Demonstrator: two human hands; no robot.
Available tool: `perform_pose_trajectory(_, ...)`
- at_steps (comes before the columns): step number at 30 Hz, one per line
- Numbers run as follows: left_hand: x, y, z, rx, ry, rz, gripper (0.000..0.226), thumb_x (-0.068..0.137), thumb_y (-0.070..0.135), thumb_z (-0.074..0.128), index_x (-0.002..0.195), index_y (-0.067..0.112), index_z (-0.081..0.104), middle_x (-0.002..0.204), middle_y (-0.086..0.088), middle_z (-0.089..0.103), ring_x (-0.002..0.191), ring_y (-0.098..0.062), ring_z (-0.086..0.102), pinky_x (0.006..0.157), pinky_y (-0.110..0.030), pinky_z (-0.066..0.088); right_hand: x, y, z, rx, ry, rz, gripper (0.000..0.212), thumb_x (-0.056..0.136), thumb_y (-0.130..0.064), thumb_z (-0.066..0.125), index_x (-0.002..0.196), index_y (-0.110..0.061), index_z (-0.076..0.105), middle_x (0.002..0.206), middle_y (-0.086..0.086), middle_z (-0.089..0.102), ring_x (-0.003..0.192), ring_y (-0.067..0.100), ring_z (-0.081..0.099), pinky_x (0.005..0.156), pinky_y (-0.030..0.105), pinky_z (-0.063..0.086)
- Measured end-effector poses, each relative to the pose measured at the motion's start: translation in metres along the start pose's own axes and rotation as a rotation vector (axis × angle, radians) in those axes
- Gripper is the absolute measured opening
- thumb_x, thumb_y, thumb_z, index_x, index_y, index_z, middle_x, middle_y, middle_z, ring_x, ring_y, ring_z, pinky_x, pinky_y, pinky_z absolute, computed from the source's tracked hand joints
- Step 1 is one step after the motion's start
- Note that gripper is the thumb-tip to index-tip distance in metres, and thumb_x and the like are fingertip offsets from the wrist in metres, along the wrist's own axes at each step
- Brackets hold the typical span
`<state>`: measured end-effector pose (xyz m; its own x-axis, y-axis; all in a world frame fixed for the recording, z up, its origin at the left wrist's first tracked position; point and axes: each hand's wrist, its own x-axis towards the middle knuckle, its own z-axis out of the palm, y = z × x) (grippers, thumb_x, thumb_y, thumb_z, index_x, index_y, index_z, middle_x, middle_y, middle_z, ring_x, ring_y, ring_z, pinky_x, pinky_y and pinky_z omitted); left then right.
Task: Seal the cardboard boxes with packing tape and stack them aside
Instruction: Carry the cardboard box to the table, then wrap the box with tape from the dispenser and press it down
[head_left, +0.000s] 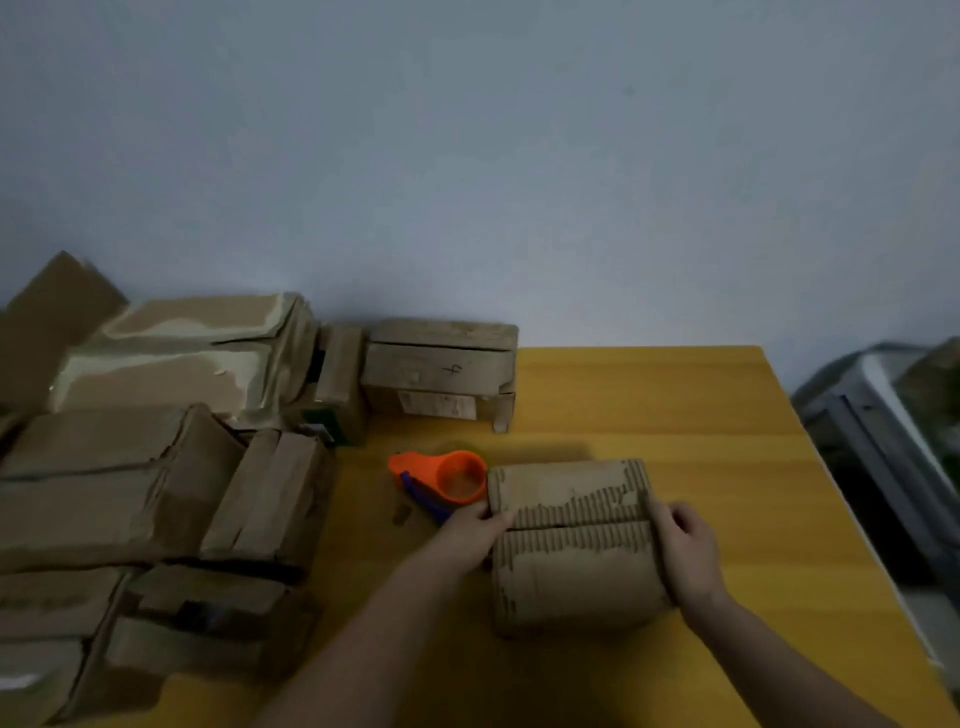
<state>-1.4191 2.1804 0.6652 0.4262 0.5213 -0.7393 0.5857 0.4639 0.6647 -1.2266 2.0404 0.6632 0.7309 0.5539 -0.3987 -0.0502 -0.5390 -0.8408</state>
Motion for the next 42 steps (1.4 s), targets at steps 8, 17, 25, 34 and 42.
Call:
perform_pose_trajectory(8, 0.004, 0.0, -0.025, -0.047, 0.005, 0.024, 0.039, 0.095, 0.021, 0.061, 0.133, 0.026, 0.055, 0.129, -0.001, 0.059, 0.117, -0.022, 0.057, 0.1, -0.04, 0.049, 0.007, -0.004, 0.011, -0.341, -0.046, -0.131, 0.036, 0.101, -0.032, 0.039, 0.127, -0.008, 0.045, 0.117, 0.009, 0.058, 0.105, 0.029, 0.056, 0.078, 0.038, 0.047)
perform_pose_trajectory(17, 0.005, -0.019, -0.074, 0.12, 0.308, 0.08, 0.033, 0.097, 0.015, 0.057, 0.128, 0.004, 0.058, 0.125, -0.02, 0.061, 0.098, -0.026, 0.062, 0.078, -0.031, 0.049, -0.01, -0.047, 0.057, -0.93, -0.027, -0.86, 0.039, 0.091, -0.028, 0.057, 0.123, -0.007, 0.056, 0.135, 0.013, 0.05, 0.129, 0.029, 0.041, 0.111, 0.045, 0.034)
perform_pose_trajectory(25, -0.015, -0.054, -0.122, 1.012, 0.48, 0.009, 0.048, 0.099, 0.036, 0.049, 0.143, 0.021, 0.04, 0.156, -0.007, 0.028, 0.142, -0.028, 0.024, 0.115, -0.039, 0.024, -0.02, -0.097, 0.189, -1.27, -0.568, -0.79, 0.043, 0.095, -0.03, 0.052, 0.13, -0.007, 0.048, 0.135, 0.012, 0.045, 0.125, 0.028, 0.04, 0.102, 0.039, 0.041)
perform_pose_trajectory(34, -0.021, -0.083, -0.146, 1.075, 0.543, -0.117, 0.03, 0.098, 0.028, 0.054, 0.127, 0.023, 0.051, 0.159, -0.016, -0.022, 0.146, -0.039, -0.017, 0.119, -0.051, 0.002, 0.005, -0.073, 0.252, -1.518, -0.646, -0.462, 0.037, 0.097, -0.023, 0.048, 0.131, -0.008, 0.048, 0.133, 0.013, 0.05, 0.122, 0.033, 0.047, 0.099, 0.041, 0.039)
perform_pose_trajectory(42, -0.022, -0.092, -0.15, 1.119, 0.516, -0.096, 0.022, 0.095, 0.033, 0.057, 0.114, 0.023, 0.057, 0.155, -0.014, -0.032, 0.145, -0.038, -0.023, 0.119, -0.05, -0.002, 0.015, -0.068, 0.254, -1.375, -0.556, -0.386, 0.026, 0.096, -0.009, 0.043, 0.119, -0.01, 0.055, 0.122, 0.011, 0.059, 0.112, 0.029, 0.057, 0.089, 0.037, 0.043)
